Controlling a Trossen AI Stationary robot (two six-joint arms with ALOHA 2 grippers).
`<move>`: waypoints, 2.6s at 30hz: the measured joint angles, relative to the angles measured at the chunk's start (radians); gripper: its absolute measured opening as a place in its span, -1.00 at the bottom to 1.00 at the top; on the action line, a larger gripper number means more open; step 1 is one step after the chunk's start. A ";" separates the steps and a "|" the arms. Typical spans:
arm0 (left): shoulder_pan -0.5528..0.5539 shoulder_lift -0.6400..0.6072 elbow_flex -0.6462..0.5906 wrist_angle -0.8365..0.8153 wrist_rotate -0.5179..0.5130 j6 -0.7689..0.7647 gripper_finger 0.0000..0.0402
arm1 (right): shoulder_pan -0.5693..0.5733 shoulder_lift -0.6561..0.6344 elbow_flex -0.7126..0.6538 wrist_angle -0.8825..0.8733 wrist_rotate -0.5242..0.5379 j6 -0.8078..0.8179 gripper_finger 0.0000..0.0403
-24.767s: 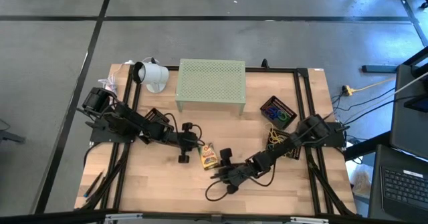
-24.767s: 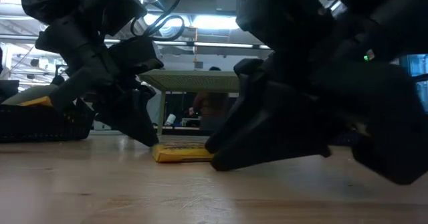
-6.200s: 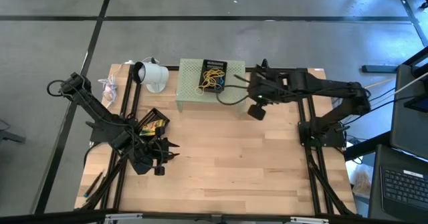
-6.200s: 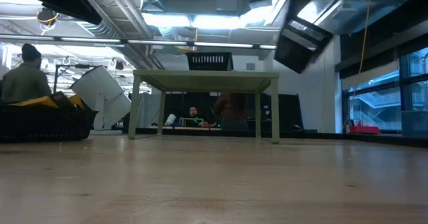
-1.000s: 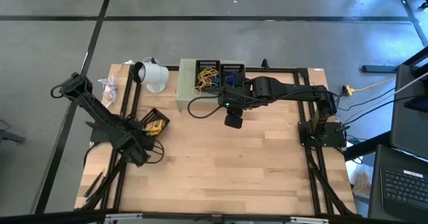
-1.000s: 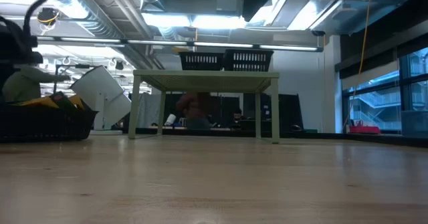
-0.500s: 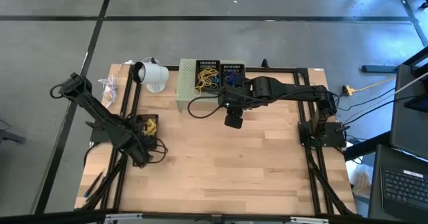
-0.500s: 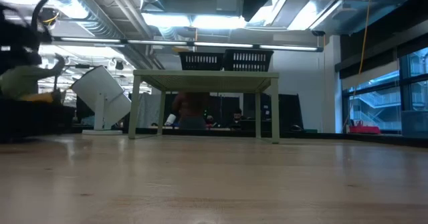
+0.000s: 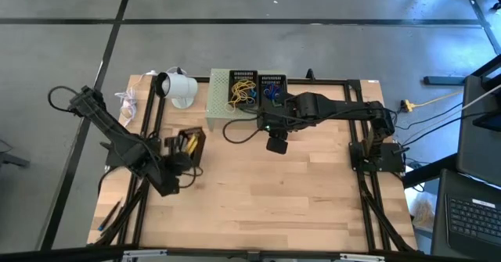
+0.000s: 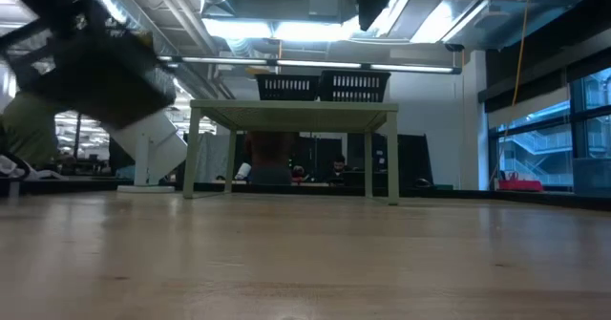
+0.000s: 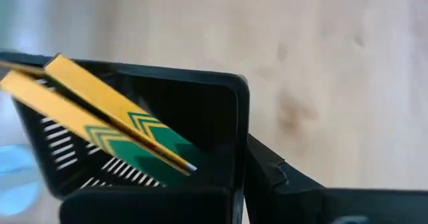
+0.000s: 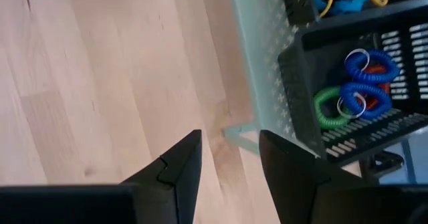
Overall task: Pick & Place Office Desk Supplies
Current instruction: Put the black bin on the shelf
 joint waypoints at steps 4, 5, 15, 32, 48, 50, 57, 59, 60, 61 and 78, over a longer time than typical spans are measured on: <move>0.058 0.000 0.103 -0.113 -0.106 0.048 -0.98 | 0.018 0.000 0.000 -0.031 0.000 0.003 -0.24; 0.078 0.000 0.126 -0.133 -0.137 0.079 -0.98 | 0.023 0.000 0.000 -0.033 0.000 0.003 -0.24; 0.442 0.023 0.186 -0.044 -0.189 0.534 -0.98 | 0.062 0.000 0.000 -0.043 0.003 0.003 -0.24; 0.900 0.211 0.254 0.128 -0.048 0.867 -0.98 | 0.074 0.000 0.000 -0.089 0.004 0.000 -0.24; 0.904 0.305 0.333 0.085 -0.020 0.898 -0.93 | 0.074 0.000 0.000 -0.089 0.004 0.011 -0.24; 0.903 0.306 0.332 0.085 -0.043 0.898 -0.88 | 0.074 0.000 0.000 -0.089 0.003 0.011 -0.24; 0.903 0.306 0.332 0.089 -0.053 0.898 -0.76 | 0.074 0.000 0.000 -0.089 0.003 0.011 -0.24; 0.903 0.306 0.332 0.095 -0.052 0.915 -0.74 | 0.074 0.000 0.000 -0.089 0.003 0.011 -0.24; 0.902 0.306 0.332 0.097 -0.051 0.935 -0.74 | 0.074 0.000 0.000 -0.089 0.003 0.011 -0.24; 0.899 0.306 0.331 0.102 -0.049 0.953 -0.74 | 0.074 0.000 0.000 -0.089 0.003 0.011 -0.24; 0.815 0.298 0.350 0.174 -0.186 1.026 -0.79 | 0.074 0.000 0.000 -0.089 0.003 0.002 -0.24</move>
